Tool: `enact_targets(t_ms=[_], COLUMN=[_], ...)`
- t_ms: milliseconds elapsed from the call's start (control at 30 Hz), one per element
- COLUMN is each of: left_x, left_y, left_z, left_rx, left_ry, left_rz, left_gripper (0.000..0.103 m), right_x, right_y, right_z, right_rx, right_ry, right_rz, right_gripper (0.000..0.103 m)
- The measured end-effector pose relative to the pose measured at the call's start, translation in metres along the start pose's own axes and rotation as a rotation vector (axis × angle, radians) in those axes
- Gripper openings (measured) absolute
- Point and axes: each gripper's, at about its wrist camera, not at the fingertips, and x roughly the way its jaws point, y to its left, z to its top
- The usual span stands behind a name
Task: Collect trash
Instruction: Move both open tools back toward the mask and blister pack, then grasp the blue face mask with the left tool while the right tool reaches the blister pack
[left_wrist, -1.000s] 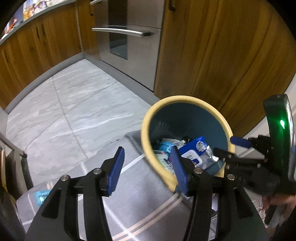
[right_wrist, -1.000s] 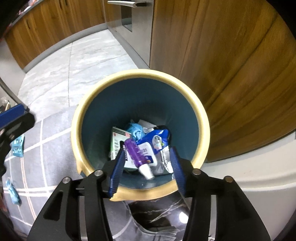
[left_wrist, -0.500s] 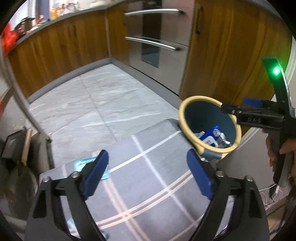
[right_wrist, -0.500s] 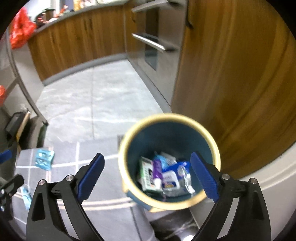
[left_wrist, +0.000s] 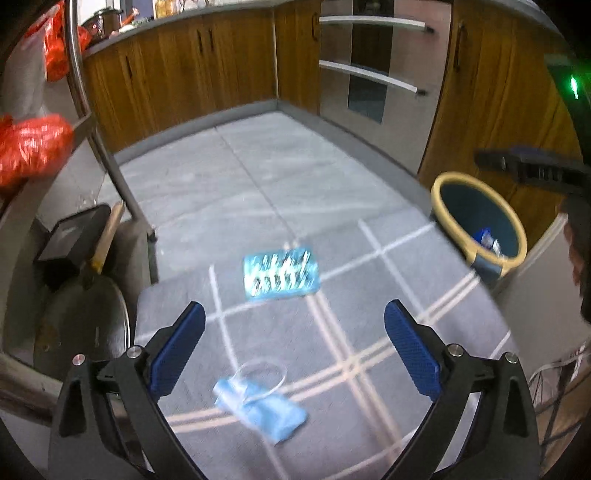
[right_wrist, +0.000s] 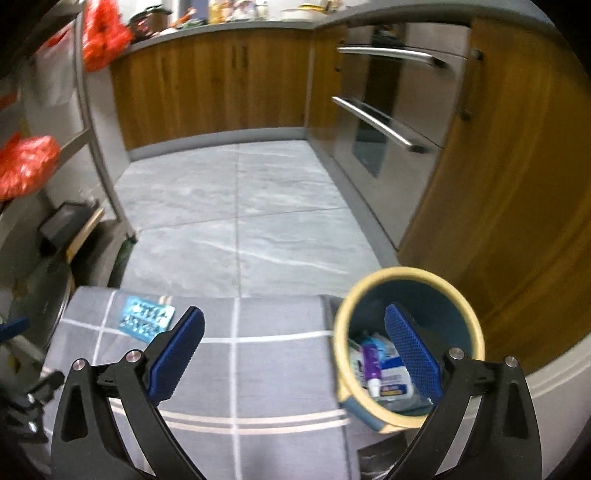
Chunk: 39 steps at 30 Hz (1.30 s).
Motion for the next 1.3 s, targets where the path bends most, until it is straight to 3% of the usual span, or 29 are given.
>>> enact_targets(t_ms=[367,667,700,833,1000,1067,1300], left_x=[0.036,0.072,0.077,0.091,0.094,0.09,0.055], left_y=[0.029,0.036,0.035,0.031,0.034,0.037,0.069], left_z=[-0.062,-0.075,-0.076,-0.075,-0.073,-0.068,-0.034], left_rx=[0.015,-0.039,-0.026,0.019,0.002,0.007,-0.069], left_ry=[0.178,0.296,0.309,0.345,0.385,0.378,0.238], left_rz=[0.031,-0.019,-0.01,0.009,-0.031,-0.038,-0.059], left_gripper=[0.096,0.094,0.092,0.068,0.035,0.027,0.023], right_x=[0.029,0.058,0.061,0.077,0.09,0.095,0.122], right_y=[0.082,0.111,0.11,0.107,0.111,0.121,0.157], right_z=[0.0,-0.02,-0.022,-0.029,-0.034,-0.037,-0.035], right_rx=[-0.075,-0.164,-0.175,-0.196,-0.232,-0.284,-0.421], right_ry=[0.07,0.16,0.164,0.184,0.171,0.155,0.128], right_rz=[0.053,0.035,0.032,0.05,0.117,0.146,0.278], right_gripper=[0.097,0.097,0.097,0.097,0.097,0.097,0.097])
